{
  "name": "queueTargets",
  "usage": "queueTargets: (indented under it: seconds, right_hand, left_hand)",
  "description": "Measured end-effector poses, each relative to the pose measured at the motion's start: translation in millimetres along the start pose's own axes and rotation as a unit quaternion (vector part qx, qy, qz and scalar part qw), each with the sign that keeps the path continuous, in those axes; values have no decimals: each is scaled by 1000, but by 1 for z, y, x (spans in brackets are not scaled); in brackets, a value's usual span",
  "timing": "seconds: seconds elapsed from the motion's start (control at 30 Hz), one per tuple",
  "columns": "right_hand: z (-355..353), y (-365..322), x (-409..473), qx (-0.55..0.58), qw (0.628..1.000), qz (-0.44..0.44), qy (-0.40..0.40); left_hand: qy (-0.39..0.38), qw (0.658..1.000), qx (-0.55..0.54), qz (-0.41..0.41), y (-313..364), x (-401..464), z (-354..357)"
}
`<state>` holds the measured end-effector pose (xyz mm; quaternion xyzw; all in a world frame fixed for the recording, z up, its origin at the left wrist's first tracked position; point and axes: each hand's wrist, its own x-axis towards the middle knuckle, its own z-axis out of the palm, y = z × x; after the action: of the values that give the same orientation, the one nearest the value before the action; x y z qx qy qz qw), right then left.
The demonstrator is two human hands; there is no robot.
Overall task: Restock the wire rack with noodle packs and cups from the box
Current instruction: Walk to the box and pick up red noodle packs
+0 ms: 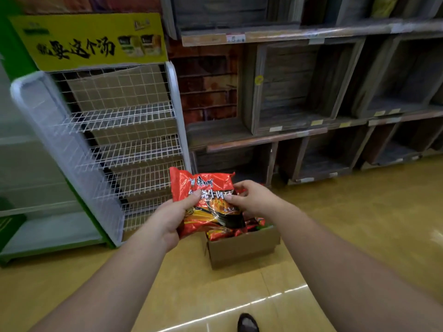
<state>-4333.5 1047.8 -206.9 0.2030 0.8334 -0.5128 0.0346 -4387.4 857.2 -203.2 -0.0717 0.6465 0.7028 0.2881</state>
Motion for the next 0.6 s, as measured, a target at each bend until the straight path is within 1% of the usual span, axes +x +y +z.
queueTargets:
  seconds: [0.13, 0.2, 0.37, 0.47, 0.6]
  right_hand:
    - [-35, 16, 104, 41, 998, 40, 8]
    - [-50, 25, 156, 42, 997, 61, 1]
    - [-56, 51, 265, 38, 994, 97, -14]
    - [-44, 79, 322, 5, 993, 115, -11]
    - [-16, 140, 398, -19, 986, 165, 10]
  left_hand:
    - [10, 1000, 15, -16, 24, 105, 35]
    - [10, 999, 24, -27, 34, 159, 51]
    - [15, 998, 47, -44, 45, 272, 68]
    - [11, 997, 49, -50, 34, 335, 67]
    - [7, 997, 39, -58, -20, 431, 53]
